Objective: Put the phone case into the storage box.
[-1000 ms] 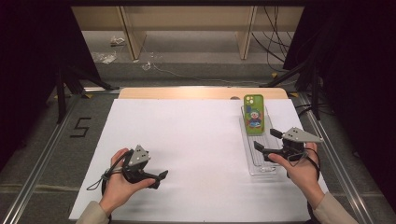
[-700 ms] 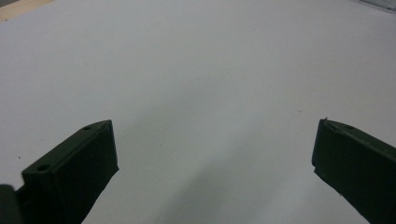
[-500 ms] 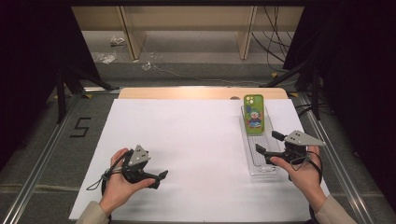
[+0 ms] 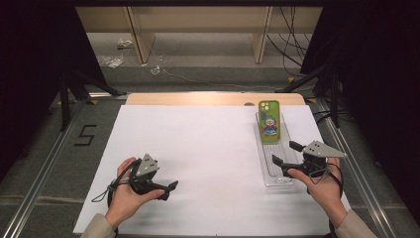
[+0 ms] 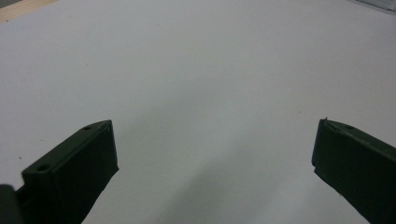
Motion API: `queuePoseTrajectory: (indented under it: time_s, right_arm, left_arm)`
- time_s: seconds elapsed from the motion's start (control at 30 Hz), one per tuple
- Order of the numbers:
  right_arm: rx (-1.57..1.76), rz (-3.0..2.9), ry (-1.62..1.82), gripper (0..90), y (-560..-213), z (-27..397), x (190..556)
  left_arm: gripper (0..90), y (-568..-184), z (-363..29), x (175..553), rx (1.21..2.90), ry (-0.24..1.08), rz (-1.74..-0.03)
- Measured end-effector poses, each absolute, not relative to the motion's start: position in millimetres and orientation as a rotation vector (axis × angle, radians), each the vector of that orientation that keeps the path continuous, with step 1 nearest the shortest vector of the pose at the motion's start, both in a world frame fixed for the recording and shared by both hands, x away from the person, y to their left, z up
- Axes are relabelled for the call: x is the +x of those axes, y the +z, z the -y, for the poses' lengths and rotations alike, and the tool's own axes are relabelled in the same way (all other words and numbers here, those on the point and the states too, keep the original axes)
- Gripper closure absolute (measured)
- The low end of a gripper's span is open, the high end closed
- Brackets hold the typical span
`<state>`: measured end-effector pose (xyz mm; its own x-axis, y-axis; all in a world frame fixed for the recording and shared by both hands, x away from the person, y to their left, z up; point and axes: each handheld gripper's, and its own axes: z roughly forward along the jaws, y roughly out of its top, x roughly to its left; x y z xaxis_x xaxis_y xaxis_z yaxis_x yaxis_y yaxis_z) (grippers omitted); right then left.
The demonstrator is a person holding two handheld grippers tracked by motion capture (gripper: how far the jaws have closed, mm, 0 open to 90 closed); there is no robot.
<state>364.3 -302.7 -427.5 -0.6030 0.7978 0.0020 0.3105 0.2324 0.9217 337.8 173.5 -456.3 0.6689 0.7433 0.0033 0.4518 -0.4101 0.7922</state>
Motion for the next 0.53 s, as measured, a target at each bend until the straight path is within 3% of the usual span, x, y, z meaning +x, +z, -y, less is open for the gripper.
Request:
queuePoseTrajectory:
  time_s: [0.53]
  right_arm:
    - [1.009,-2.020,1.363,16.1,-427.0,303.8,364.5]
  left_arm:
    - [0.0,-458.4,-171.9,338.6,2.070,0.443,-0.920]
